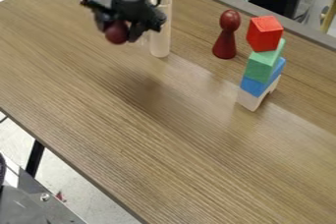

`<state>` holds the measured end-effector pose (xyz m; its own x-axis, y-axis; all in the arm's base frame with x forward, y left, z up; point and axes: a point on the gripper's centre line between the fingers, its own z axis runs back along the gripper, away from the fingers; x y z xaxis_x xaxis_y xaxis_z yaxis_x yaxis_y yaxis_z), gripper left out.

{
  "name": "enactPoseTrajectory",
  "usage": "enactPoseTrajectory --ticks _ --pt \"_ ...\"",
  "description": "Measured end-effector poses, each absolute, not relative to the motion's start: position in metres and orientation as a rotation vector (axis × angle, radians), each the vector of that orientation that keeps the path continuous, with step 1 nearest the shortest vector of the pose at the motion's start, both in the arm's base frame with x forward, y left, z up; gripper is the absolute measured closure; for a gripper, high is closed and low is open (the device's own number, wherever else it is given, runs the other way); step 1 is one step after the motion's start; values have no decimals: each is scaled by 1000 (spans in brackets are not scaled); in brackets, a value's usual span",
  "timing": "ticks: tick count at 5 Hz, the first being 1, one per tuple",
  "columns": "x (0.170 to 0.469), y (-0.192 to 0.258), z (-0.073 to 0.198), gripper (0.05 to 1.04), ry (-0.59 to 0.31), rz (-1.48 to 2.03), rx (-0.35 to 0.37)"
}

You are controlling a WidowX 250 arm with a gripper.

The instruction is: Remove the cone from the tower and put in the table

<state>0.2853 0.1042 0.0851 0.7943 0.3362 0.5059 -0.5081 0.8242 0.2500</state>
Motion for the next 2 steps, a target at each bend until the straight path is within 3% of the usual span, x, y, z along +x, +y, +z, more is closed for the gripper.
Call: enactPoseTrajectory --ticks 1,2 --pt "275 116 70 487 -350 577 357" --pt "269 120 68 487 -278 645 268"
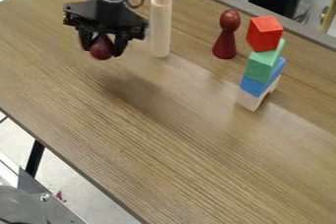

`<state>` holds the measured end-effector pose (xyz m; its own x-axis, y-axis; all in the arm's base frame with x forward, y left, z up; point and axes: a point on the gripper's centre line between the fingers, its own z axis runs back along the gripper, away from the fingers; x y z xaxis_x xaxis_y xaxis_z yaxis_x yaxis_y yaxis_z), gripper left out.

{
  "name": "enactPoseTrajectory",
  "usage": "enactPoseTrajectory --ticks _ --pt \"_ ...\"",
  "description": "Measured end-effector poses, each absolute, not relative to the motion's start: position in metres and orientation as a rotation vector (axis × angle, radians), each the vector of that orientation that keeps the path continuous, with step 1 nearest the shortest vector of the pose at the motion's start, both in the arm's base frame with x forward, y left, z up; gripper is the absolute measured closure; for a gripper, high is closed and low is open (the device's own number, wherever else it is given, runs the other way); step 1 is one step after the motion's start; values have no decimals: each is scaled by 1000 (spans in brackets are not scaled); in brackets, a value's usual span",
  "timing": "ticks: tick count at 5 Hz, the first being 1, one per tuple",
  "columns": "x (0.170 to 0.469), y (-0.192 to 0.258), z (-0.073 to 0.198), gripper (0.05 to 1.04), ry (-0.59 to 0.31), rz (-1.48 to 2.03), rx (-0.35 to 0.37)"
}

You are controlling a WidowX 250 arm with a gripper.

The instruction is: Remove the cone from the tower and put in the table

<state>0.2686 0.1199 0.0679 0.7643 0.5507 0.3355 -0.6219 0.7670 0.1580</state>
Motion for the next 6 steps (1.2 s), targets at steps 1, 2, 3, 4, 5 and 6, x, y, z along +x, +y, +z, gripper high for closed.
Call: enactPoseTrajectory --ticks 1,2,3,4,5,6 --pt "261 124 56 487 -205 684 208" --pt "255 129 33 487 -181 650 243" --pt "257 133 24 488 -233 626 269" --pt "261 142 20 440 -370 597 332" --pt "265 142 21 170 -398 572 329" --pt "264 135 31 86 -401 580 305"
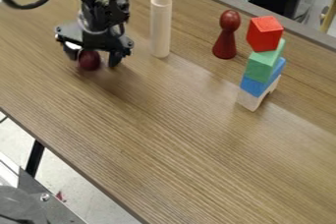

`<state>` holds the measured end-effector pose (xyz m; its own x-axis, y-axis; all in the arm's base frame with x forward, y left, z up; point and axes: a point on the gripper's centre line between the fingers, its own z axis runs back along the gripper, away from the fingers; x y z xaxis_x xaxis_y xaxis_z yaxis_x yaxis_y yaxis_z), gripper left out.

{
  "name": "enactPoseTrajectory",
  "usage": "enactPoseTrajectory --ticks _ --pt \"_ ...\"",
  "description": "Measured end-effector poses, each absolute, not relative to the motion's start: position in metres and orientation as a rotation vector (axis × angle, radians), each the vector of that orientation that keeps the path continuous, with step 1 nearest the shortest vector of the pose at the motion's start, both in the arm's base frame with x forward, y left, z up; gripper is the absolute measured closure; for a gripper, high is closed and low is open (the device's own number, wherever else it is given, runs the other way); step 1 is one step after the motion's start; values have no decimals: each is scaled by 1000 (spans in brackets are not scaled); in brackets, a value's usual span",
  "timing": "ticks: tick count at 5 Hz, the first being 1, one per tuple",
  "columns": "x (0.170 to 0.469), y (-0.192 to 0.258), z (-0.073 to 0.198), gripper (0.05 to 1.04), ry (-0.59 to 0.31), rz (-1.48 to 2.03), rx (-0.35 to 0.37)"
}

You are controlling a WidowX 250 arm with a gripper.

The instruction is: Remove the cone from the tower and put in the table

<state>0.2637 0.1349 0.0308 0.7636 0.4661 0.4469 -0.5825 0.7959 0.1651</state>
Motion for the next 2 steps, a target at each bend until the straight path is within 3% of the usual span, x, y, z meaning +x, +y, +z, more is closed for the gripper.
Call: enactPoseTrajectory --ticks 2 --pt "297 134 120 86 -563 608 236"
